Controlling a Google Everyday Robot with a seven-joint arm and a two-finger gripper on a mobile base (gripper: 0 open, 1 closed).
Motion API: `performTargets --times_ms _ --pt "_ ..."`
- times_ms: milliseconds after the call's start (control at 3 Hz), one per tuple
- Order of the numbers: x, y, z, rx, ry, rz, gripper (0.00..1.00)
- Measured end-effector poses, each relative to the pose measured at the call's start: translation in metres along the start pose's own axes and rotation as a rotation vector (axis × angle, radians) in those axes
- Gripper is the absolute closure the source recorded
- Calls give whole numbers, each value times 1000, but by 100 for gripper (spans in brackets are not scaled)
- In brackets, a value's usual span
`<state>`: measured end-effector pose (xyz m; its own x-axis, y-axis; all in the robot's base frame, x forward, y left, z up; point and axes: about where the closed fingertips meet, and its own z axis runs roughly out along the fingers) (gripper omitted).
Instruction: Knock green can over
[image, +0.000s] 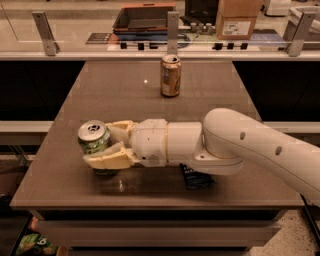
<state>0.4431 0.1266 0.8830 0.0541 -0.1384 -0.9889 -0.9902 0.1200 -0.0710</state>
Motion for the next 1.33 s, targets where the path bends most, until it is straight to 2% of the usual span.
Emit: performTargets --times_ms 1000,1333 --pt "-13 -42 -37 55 208 13 100" --pt "-15 -45 -36 69 315 6 100"
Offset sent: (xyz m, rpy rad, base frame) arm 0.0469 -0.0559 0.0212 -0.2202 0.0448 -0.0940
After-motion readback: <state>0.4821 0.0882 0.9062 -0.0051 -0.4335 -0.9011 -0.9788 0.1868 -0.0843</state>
